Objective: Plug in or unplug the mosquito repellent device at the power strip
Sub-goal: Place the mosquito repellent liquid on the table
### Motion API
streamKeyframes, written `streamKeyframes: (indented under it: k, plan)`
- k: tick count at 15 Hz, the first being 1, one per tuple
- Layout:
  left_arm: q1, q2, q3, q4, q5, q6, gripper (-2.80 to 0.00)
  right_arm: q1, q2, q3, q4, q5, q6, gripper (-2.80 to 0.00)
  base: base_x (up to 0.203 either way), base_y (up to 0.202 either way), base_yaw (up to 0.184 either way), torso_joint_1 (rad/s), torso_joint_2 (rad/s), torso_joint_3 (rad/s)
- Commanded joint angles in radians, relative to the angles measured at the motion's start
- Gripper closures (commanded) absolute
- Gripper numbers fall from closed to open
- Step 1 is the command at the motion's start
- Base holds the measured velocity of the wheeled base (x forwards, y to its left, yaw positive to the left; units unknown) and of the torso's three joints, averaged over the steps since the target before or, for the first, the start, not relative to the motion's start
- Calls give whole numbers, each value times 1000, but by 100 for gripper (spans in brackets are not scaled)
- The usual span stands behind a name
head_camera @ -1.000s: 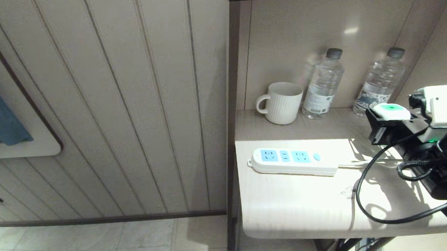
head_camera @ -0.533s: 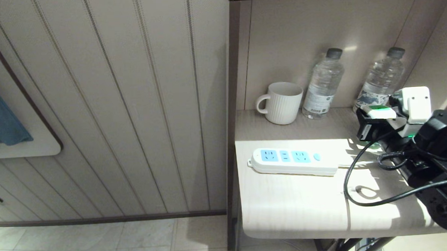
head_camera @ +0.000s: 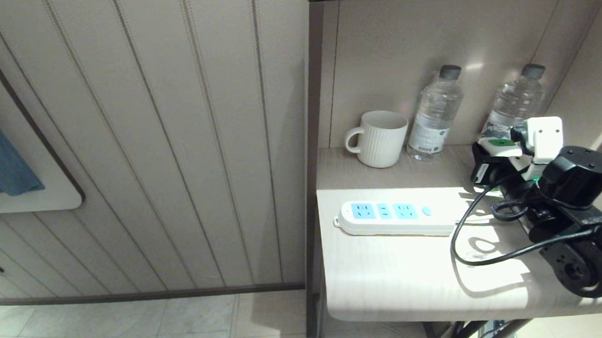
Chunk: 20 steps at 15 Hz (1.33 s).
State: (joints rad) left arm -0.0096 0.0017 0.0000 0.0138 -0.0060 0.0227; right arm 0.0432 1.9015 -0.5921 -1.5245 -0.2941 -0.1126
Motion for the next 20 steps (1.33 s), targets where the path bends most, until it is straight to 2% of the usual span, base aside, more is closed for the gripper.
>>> streamKeyframes:
  k: [1, 11, 12, 20]
  plan:
    - [0, 1, 0, 0, 0, 0, 0, 0, 23, -7, -45, -3, -1, 0, 0, 0, 0, 0, 0, 0]
    - [-1, 1, 0, 0, 0, 0, 0, -15, -30, 15, -45, -4, -1, 0, 0, 0, 0, 0, 0, 0]
    - [0, 1, 0, 0, 0, 0, 0, -16, -33, 19, -45, -4, -1, -280, 0, 0, 0, 0, 0, 0]
    - [0, 1, 0, 0, 0, 0, 0, -13, -77, 55, -45, -4, -1, -280, 0, 0, 0, 0, 0, 0]
